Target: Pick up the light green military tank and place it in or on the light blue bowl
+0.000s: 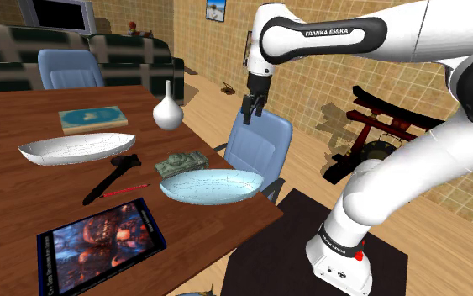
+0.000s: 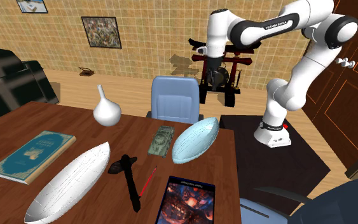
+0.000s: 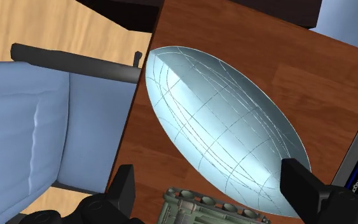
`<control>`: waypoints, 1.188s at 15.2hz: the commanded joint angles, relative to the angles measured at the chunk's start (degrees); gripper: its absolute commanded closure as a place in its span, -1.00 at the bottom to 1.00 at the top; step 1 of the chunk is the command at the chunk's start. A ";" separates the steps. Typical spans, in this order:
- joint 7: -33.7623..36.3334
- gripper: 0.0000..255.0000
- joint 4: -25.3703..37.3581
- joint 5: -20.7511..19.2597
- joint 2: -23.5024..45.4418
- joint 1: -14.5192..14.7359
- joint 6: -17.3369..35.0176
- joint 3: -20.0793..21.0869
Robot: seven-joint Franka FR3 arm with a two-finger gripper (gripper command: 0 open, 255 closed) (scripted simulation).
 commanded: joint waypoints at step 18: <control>-3.12 -1.00 27.27 7.14 41.80 0.48 12.01 -0.27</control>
